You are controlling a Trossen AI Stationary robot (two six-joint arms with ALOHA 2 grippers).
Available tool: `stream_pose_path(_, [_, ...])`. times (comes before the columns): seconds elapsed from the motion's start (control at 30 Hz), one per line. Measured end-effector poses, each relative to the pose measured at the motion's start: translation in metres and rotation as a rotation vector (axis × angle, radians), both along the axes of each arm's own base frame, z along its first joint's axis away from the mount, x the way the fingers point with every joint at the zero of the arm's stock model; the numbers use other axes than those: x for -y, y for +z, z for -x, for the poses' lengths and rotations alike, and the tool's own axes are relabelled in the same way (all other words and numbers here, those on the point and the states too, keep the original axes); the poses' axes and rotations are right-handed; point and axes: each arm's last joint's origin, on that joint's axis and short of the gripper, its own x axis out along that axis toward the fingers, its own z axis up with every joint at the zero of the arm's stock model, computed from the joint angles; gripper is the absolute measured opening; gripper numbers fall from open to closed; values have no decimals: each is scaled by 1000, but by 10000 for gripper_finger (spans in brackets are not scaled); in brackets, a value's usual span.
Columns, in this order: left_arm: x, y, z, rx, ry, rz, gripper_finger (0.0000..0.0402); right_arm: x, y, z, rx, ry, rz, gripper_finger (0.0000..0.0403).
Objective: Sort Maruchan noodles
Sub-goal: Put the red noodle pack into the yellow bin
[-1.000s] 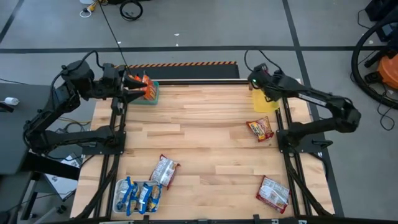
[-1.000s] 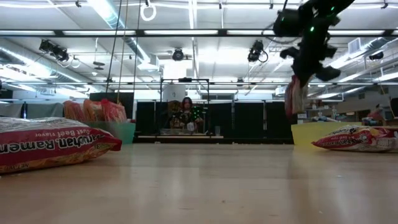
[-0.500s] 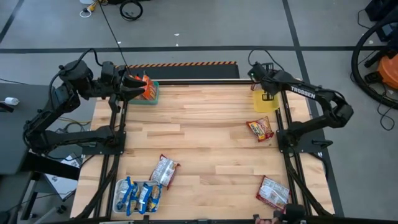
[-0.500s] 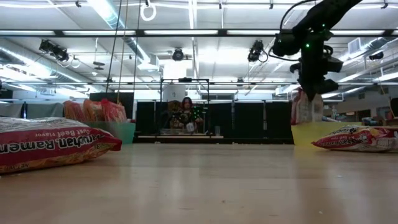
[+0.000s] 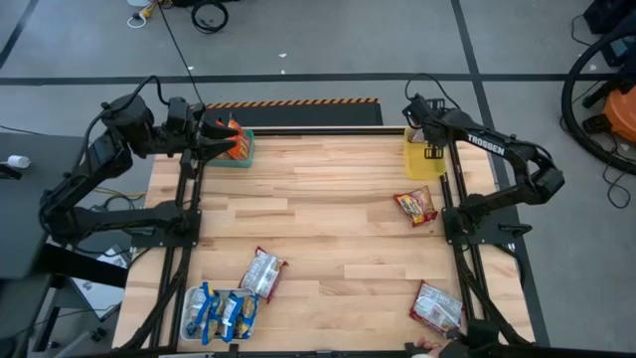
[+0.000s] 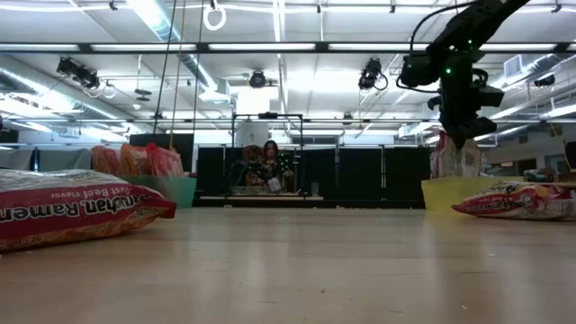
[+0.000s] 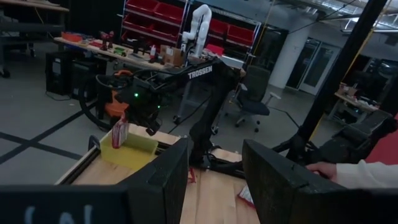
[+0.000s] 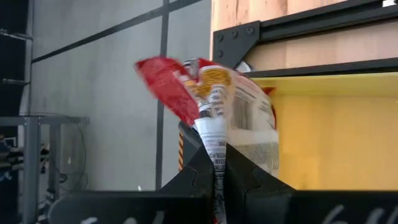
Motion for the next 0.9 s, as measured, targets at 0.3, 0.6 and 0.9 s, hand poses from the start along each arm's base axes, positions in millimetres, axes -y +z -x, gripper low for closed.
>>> stream_pose_path(0.3, [-6, -4, -10, -25, 0, 40, 155, 19, -23, -3, -34, -38, -52, 20])
stream_pose_path(0.6, [-3, -6, -16, -37, -32, 70, 155, 40, -41, -20, 13, 57, -33, 63])
stream_pose_path(0.9, [10, -5, -21, -40, -95, 33, 155, 30, -9, -8, -57, 129, 47, 130])
